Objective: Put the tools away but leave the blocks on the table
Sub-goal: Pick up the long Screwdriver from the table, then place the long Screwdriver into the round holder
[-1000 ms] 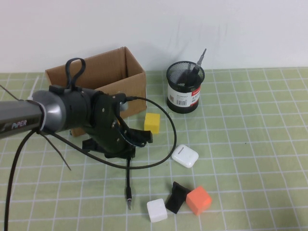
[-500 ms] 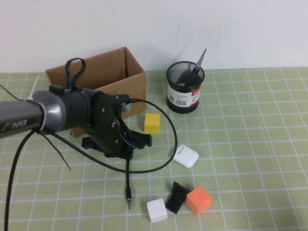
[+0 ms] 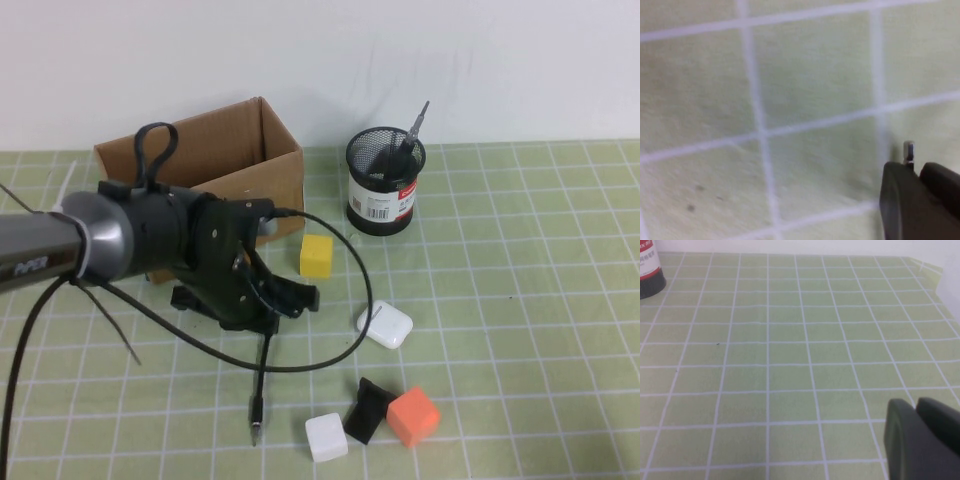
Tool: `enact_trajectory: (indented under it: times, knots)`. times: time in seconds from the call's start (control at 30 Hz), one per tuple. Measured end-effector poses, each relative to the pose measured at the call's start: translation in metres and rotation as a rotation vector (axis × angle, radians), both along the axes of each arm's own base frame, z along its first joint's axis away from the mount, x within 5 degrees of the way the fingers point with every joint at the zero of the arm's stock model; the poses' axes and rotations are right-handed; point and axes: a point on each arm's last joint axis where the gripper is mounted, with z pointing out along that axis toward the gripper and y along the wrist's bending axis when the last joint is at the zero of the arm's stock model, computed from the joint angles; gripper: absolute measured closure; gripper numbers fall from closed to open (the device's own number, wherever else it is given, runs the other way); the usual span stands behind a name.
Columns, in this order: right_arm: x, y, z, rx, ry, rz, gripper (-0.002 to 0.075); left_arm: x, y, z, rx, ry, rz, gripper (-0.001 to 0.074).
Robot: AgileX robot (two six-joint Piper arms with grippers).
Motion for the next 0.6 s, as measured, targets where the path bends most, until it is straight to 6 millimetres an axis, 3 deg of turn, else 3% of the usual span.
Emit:
enact_trajectory:
  times: [0.17,0.4,0.6]
  knots:
    - [0.000,0.000,0.000,0.000,0.000,0.000,0.0733,-0.009,-0.013,0.041,-0.082,-0.158,-0.045,0.0713]
    - [0.000,0.000,0.000,0.000,0.000,0.000,0.0733,-0.018,-0.032,0.109,-0.221,-0.578,-0.183,0.0713]
    - [0.000,0.000,0.000,-0.002,0.000,0.000,0.0733,-0.010,-0.044,0.138,-0.350,-0.933,-0.213,0.0713]
